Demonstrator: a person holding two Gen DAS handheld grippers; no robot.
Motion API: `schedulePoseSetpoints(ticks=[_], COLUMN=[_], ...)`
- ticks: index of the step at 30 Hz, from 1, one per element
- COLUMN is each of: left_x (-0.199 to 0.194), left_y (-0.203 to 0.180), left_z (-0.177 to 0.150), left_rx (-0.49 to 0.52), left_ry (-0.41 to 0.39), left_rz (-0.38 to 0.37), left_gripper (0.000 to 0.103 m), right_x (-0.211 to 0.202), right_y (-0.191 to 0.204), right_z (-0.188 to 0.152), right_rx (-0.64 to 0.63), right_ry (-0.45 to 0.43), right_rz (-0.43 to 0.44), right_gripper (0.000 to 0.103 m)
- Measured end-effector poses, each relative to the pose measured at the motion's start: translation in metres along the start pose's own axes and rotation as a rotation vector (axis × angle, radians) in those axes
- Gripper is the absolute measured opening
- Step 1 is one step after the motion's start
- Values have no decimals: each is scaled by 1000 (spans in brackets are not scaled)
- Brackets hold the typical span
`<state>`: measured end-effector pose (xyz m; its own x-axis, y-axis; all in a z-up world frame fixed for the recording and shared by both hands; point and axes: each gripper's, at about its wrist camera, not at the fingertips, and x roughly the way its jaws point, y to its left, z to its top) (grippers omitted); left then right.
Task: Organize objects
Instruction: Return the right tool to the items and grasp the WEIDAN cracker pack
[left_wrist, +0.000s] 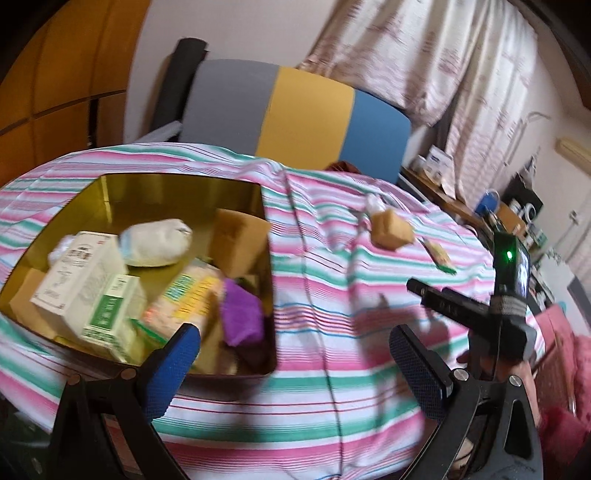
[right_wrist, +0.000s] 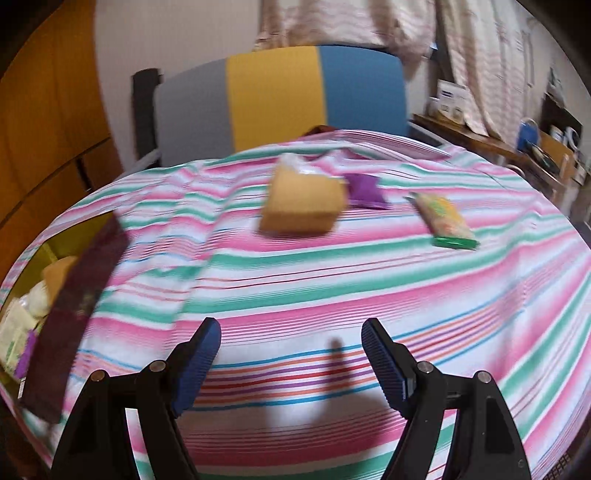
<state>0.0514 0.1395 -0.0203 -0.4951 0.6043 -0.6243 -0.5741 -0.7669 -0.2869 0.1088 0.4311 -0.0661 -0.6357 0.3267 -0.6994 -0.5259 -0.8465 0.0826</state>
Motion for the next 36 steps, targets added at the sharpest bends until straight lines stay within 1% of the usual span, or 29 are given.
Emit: schedulePoseSetpoints(ticks=[7, 11, 16, 19, 21, 24, 26, 28, 29, 30, 31, 32, 33, 34, 35, 36], left_x=[16, 22, 32, 39, 44, 49, 53, 57, 59, 62, 64, 67, 69, 70, 71, 72], left_y=[-32, -45, -55, -58, -60, -64, -66, -68, -69, -71, -73, -75, -78, -80, -81, -82], left_z=[-5, -8, -9, -9, -7, -4, -1, 0, 1, 1, 1, 1, 2, 3, 4, 6], left_rx=[63, 92, 107, 108, 112, 115, 116, 115, 115, 115, 115, 117, 121, 124, 124, 121], left_ry=[56, 77, 97, 112, 122, 127, 131, 137, 141, 147, 153, 161, 164, 164, 162, 159], left_rz=[-41, -45, -34, -26, -17, -11, -10, -12, -11, -13, -17, -20, -20, -18, -18, -22], left_gripper=[103, 103, 103, 103, 103, 103, 103, 103, 103, 103, 103, 103, 103, 103, 103, 103], right_x=[13, 26, 48, 65, 77, 95, 103, 108, 109, 112, 116, 119, 121, 122, 122, 122], right_y=[-65, -109, -149, -162, -167, -172, -176, -178, -177, -176, -173, -171, -169, -167, -166, -165], right_z=[20, 43, 73, 87, 92, 92, 92, 93, 94, 95, 96, 95, 95, 95, 95, 95], right_rx=[101, 176, 241, 255, 260, 254, 272, 288, 285, 276, 264, 256, 247, 239, 233, 229], right_ry=[-12, -24, -38, -35, -25, -3, 21, 18, 17, 24, 38, 53, 62, 60, 63, 64], right_rz=[-82, -139, -159, -171, -173, -198, -172, -122, -117, -121, -125, -132, -156, -167, -169, -168], right_gripper=[80, 80, 80, 80, 80, 80, 80, 80, 79, 77, 69, 62, 61, 56, 52, 52])
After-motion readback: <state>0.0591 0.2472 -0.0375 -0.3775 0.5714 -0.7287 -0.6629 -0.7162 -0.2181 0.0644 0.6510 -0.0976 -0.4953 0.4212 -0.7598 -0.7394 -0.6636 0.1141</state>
